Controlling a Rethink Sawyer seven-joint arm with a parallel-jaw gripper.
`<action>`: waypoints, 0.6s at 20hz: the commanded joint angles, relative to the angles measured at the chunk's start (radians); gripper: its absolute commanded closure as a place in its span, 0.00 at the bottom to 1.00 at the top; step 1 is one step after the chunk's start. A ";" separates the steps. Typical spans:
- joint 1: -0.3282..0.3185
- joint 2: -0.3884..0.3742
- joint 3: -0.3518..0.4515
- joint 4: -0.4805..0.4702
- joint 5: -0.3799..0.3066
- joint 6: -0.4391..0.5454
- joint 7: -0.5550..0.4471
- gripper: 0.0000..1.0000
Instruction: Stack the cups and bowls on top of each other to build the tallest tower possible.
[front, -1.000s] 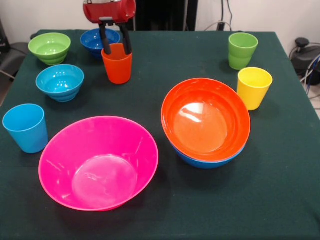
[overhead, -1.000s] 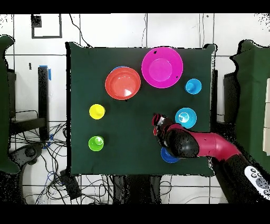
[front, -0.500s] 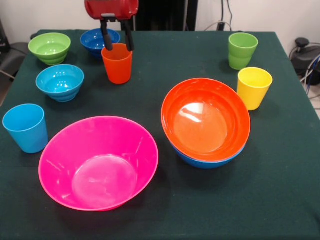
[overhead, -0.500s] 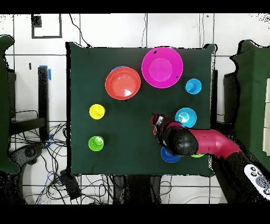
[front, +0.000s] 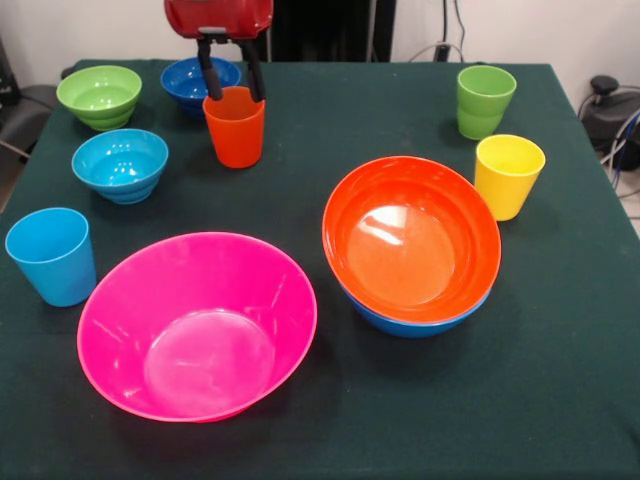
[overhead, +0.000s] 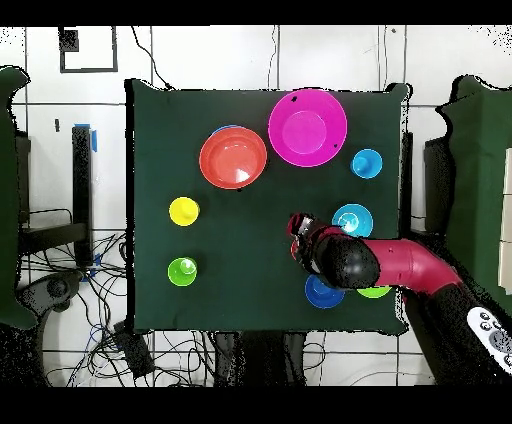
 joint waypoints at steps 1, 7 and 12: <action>0.091 0.038 0.009 -0.179 0.040 0.294 -0.142 0.00; 0.123 0.139 0.036 -0.319 0.121 0.408 -0.134 0.00; 0.145 0.230 0.009 -0.454 0.164 0.451 -0.100 0.00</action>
